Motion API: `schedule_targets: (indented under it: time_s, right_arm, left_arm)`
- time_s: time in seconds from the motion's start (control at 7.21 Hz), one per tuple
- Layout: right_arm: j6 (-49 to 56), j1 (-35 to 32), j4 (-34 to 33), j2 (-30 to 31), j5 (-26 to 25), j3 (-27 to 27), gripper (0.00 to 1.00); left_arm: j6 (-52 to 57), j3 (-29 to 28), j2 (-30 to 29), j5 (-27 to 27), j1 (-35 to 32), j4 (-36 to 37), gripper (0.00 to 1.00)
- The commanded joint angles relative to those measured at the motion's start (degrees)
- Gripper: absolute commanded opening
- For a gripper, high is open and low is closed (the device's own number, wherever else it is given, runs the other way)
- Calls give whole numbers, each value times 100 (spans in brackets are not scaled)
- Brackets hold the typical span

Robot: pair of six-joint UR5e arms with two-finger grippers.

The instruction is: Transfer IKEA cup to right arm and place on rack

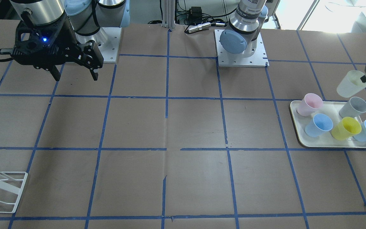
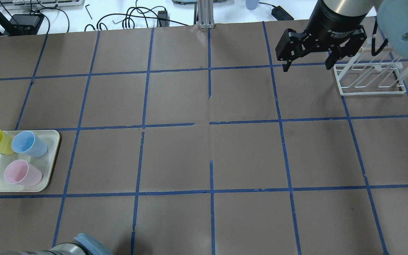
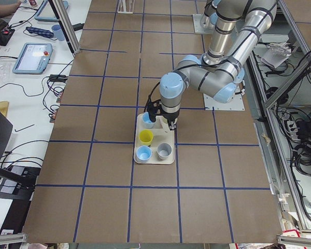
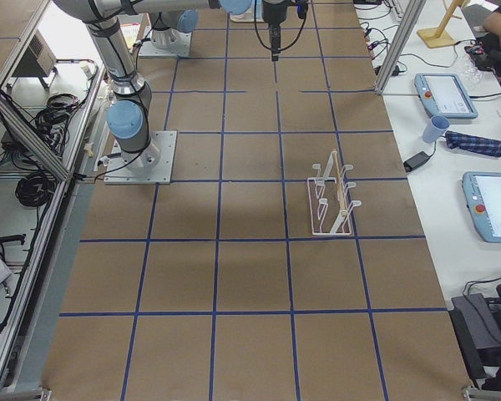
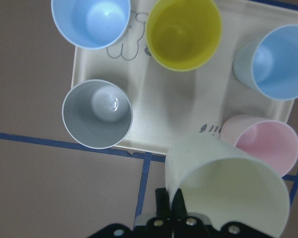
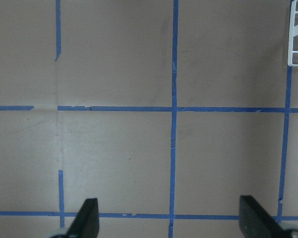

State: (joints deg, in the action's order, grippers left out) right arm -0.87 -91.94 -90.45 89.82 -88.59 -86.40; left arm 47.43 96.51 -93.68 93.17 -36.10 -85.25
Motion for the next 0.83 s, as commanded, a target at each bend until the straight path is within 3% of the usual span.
schedule_targets:
  time_s: [0.0,0.28,0.69]
  right_arm:
    - [-10,9,1,0,9,0,100]
    - [-10,27,28,-9,44,44,100]
    - [60,359,570,-9,97,315,100]
  left_arm:
    - [38,-1000,121,-166,-580,-1864,0]
    - [29,-1039,236,-1174,-1029,-2906,0]
    - [38,-382,156,-3929,-1608,-3971,0]
